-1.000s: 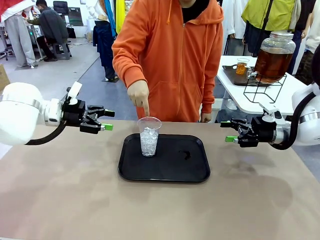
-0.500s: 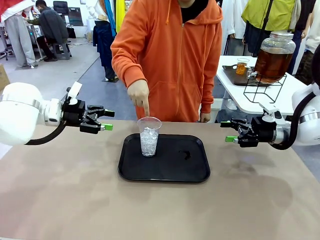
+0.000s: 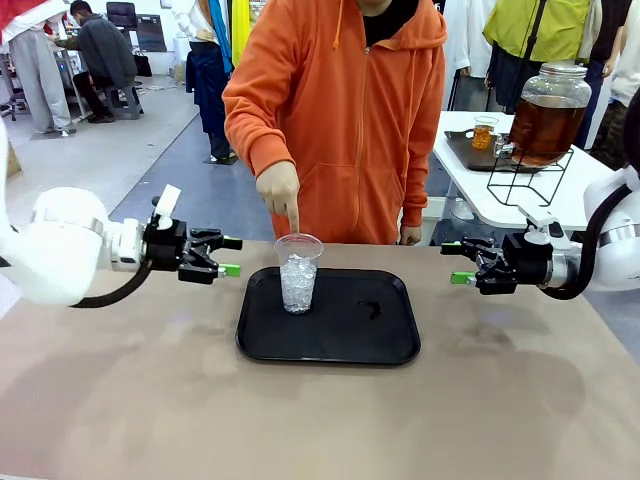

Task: Pour the drink into the iced cup.
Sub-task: Pick up the iced cup indicated by the human and present it to them, then open the gripper to release the iced cup you were holding.

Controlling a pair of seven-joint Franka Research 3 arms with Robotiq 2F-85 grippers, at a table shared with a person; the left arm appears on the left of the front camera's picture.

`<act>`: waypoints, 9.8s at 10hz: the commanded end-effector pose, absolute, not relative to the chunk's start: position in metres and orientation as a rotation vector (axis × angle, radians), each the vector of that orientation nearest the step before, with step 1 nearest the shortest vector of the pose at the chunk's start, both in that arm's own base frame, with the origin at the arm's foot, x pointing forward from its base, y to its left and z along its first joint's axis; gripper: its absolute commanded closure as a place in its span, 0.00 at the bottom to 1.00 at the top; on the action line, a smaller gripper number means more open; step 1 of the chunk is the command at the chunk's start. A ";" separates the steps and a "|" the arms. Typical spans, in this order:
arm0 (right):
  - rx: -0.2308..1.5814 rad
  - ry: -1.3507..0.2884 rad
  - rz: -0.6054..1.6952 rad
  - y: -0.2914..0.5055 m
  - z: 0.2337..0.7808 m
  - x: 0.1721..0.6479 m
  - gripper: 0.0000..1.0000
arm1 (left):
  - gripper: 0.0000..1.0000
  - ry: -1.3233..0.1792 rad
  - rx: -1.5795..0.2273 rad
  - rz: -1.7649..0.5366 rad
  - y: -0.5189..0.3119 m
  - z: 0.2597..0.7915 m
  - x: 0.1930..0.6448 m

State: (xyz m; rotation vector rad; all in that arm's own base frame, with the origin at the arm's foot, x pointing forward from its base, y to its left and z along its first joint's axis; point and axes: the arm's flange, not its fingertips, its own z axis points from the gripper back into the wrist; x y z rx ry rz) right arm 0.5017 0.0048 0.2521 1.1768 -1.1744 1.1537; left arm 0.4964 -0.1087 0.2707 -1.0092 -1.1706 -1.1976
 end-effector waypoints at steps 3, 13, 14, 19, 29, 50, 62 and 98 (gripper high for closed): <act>1.177 -1.179 1.157 0.005 0.254 0.502 0.00 | 0.00 -1.203 -1.058 -1.207 -0.135 0.240 0.497; 1.177 -1.179 1.157 0.005 0.254 0.502 0.00 | 0.00 -1.211 -1.061 -1.227 -0.173 0.221 0.527; 1.177 -1.179 1.157 0.005 0.254 0.502 0.00 | 0.00 -1.212 -1.066 -1.225 -0.176 0.221 0.529; 1.177 -1.179 1.157 0.005 0.254 0.502 0.00 | 0.00 -1.185 -1.098 -1.248 -0.196 0.215 0.529; 1.177 -1.179 1.157 0.005 0.254 0.502 0.00 | 0.00 -1.171 -1.098 -1.192 -0.232 0.212 0.532; 1.177 -1.179 1.157 0.005 0.254 0.502 0.00 | 0.33 -1.240 -1.141 -1.177 -0.247 0.348 0.563; 1.177 -1.179 1.157 0.005 0.254 0.502 0.00 | 0.33 -1.240 -1.141 -1.177 -0.247 0.348 0.563; 1.177 -1.179 1.157 0.005 0.254 0.502 0.00 | 0.00 -1.256 -1.130 -1.128 -0.063 0.291 0.495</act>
